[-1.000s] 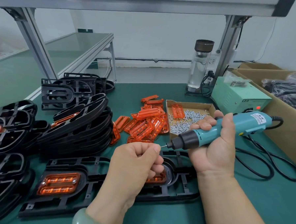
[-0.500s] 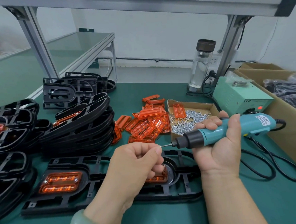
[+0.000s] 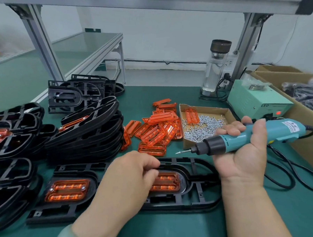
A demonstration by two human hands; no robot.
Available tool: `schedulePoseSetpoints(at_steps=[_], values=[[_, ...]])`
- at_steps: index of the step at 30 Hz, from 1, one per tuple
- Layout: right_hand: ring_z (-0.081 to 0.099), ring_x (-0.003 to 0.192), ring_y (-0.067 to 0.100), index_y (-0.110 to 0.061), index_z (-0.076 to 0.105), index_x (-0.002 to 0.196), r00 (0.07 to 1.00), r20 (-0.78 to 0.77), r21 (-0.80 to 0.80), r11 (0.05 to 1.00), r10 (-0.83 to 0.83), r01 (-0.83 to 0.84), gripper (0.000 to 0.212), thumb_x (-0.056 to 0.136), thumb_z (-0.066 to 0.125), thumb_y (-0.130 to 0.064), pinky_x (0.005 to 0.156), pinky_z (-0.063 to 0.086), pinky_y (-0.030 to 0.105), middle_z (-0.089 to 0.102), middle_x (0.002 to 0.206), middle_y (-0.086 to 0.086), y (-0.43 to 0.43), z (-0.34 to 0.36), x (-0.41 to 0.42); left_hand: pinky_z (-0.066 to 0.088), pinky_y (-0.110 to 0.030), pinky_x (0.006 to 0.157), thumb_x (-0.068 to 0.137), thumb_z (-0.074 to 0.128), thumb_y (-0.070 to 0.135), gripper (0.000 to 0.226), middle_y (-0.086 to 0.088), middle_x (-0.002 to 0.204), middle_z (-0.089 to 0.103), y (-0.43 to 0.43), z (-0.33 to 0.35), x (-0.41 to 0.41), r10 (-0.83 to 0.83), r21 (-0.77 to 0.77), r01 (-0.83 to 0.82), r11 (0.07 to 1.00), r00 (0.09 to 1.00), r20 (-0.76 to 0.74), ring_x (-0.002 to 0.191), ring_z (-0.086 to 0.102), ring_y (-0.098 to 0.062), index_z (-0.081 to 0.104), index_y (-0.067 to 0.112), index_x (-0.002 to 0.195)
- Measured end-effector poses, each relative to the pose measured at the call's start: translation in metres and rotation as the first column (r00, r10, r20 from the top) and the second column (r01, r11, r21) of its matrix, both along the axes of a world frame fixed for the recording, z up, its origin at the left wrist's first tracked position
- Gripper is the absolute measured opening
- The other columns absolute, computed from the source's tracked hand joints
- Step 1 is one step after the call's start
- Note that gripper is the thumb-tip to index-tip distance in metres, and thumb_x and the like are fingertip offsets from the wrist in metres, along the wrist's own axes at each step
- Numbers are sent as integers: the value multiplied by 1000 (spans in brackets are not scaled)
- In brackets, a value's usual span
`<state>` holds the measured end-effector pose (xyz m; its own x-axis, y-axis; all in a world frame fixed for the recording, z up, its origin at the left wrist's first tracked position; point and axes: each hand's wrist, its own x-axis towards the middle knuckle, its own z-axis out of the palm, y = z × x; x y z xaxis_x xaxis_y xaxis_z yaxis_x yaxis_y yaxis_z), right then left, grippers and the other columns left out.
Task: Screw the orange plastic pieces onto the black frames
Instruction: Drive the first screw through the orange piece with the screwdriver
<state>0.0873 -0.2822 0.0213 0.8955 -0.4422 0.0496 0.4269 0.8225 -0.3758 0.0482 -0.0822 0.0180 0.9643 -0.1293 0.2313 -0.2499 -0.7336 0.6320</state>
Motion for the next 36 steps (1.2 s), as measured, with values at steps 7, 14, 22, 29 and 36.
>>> schedulePoseSetpoints(at_steps=[7, 14, 22, 29, 36], values=[[45, 50, 3, -23, 51, 84, 998, -43, -60, 997, -47, 44, 18, 92, 53, -39, 57, 45, 17, 45, 63, -12, -2, 0, 0, 42, -27, 81, 90, 52, 37, 20, 13, 88, 43, -11, -10, 10, -156, 345, 171, 923, 985, -70, 97, 48, -9, 66, 39, 104], [46, 50, 4, -22, 51, 86, 996, -78, -108, 993, -50, 41, 16, 90, 56, -37, 58, 45, 18, 48, 63, -11, 2, 0, 1, 40, -27, 84, 89, 56, 33, 24, 12, 89, 43, -14, -10, 15, -183, 346, 210, 914, 977, -108, 101, 47, -13, 66, 39, 110], [47, 49, 6, -20, 51, 90, 997, -67, -196, 980, -30, 17, 27, 75, 65, -37, 56, 45, 20, 49, 62, -9, 12, 11, -4, 38, -26, 85, 91, 55, 27, 26, 8, 97, 51, -17, -10, 15, -200, 352, 225, 909, 974, -105, 106, 49, -15, 67, 35, 113], [46, 47, 7, -19, 50, 84, 987, -146, -244, 969, -71, 34, 17, 88, 63, -29, 52, 43, 17, 49, 60, -7, 3, 10, -12, 43, -27, 84, 91, 54, 27, 25, 7, 96, 49, -15, -13, 15, -213, 333, 237, 913, 971, -107, 104, 47, -16, 68, 36, 110], [47, 45, 7, -20, 50, 84, 991, -108, -296, 954, -81, 45, 17, 83, 67, -25, 51, 44, 19, 49, 58, -6, 1, 10, -14, 42, -26, 82, 91, 56, 28, 25, 11, 89, 42, -15, -11, 18, -211, 325, 244, 914, 968, -134, 104, 50, -14, 68, 37, 111]])
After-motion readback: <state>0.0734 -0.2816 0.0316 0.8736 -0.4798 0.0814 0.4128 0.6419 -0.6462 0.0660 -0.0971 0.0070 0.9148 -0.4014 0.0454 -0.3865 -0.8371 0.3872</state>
